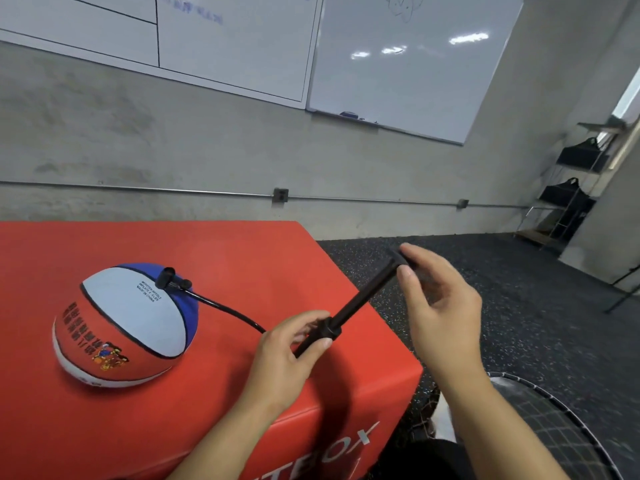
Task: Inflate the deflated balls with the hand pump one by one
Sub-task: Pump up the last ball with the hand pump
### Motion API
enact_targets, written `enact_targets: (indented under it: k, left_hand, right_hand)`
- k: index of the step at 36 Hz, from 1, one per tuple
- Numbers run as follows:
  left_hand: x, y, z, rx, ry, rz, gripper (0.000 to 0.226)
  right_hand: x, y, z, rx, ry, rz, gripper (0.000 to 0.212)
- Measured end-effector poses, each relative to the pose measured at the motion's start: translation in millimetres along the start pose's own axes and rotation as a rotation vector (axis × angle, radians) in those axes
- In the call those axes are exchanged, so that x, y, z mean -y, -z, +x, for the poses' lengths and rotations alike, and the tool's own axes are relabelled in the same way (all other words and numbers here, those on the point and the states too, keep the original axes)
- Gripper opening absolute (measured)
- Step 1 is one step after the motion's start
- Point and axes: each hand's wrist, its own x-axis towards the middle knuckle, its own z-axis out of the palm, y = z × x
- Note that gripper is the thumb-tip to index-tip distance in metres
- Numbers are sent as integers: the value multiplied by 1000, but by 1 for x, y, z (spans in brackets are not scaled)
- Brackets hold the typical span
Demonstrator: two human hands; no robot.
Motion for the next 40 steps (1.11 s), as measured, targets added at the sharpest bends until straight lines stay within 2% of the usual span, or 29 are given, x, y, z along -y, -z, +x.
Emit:
enact_targets:
  k: [9, 15, 20, 32, 40]
  left_hand:
    - [6, 2, -2, 33, -11, -50, 43]
    - [5, 7, -2, 21, -19, -89, 60]
    - [5, 8, 0, -16, -27, -98, 63]
    - [8, 9, 1, 6, -27, -70, 63]
    - [2, -4, 2, -3, -37, -43, 51]
  right_hand:
    - [4, -11, -14, -24, 55, -35, 26]
    - [1, -37, -30, 4, 64, -4, 29]
    - [-5, -54, -45, 53, 64, 15, 32]
    - [-40, -64, -74, 107, -14, -49, 29]
    - [-32, -52, -70, 164, 34, -96, 30]
